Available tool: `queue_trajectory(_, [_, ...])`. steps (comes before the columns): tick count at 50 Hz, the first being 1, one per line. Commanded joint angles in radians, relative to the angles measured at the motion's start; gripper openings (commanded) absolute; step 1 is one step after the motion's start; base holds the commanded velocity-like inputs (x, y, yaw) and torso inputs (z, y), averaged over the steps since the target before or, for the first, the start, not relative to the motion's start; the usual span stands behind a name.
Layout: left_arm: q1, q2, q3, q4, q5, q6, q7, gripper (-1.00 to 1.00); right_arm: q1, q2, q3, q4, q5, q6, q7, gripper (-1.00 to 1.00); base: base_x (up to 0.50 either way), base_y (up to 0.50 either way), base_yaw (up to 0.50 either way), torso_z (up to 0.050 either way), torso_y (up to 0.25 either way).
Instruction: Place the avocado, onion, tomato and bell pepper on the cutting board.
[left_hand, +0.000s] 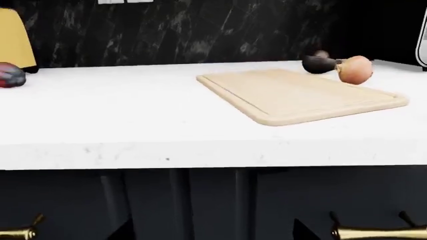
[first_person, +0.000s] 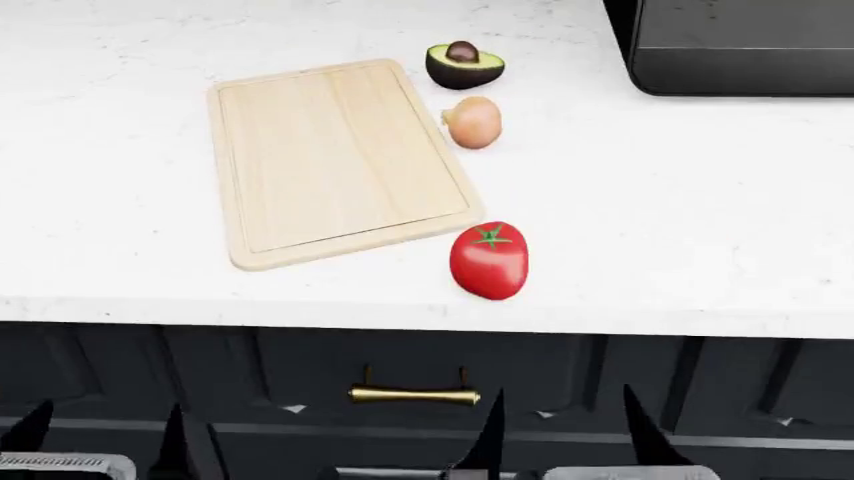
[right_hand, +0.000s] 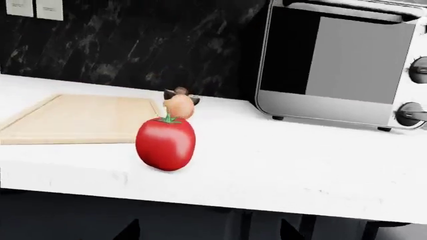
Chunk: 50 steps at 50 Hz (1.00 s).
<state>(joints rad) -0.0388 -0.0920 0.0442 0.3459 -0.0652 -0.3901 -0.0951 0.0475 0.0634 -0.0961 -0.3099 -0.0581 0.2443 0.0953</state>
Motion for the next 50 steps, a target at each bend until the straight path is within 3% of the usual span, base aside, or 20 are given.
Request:
queue_trajectory(1, [-0.1,-0.037,-0.033,0.323,0.007,-0.388,0.031,1.0,0.127,0.019,-0.014,-0.237,-0.082,0.259,-0.019,1.0,0.0,0.0,0.0,0.0,0.0])
queue_trajectory(15, [-0.314,-0.098,-0.069,0.46,-0.017,-0.7,0.036,1.0,0.364,0.063,0.015,-0.349,-0.106,0.514,-0.044,1.0,0.0,0.0,0.0,0.0,0.0])
queue_trajectory(26, [-0.576,-0.155,-0.077,0.506,-0.055,-0.961,0.077,1.0,0.549,0.102,-0.011,-0.364,-0.136,0.688,-0.072,1.0,0.0,0.0,0.0,0.0,0.0])
queue_trajectory(40, [-0.863,-0.188,-0.075,0.509,-0.088,-1.122,0.106,1.0,0.784,0.118,-0.033,-0.366,-0.155,0.87,-0.099,1.0,0.0,0.0,0.0,0.0,0.0])
queue_trajectory(50, [-0.916,-0.202,-0.076,0.516,-0.108,-1.165,0.107,1.0,0.823,0.131,-0.056,-0.358,-0.164,0.885,-0.094,1.0,0.0,0.03,0.0,0.0,0.0])
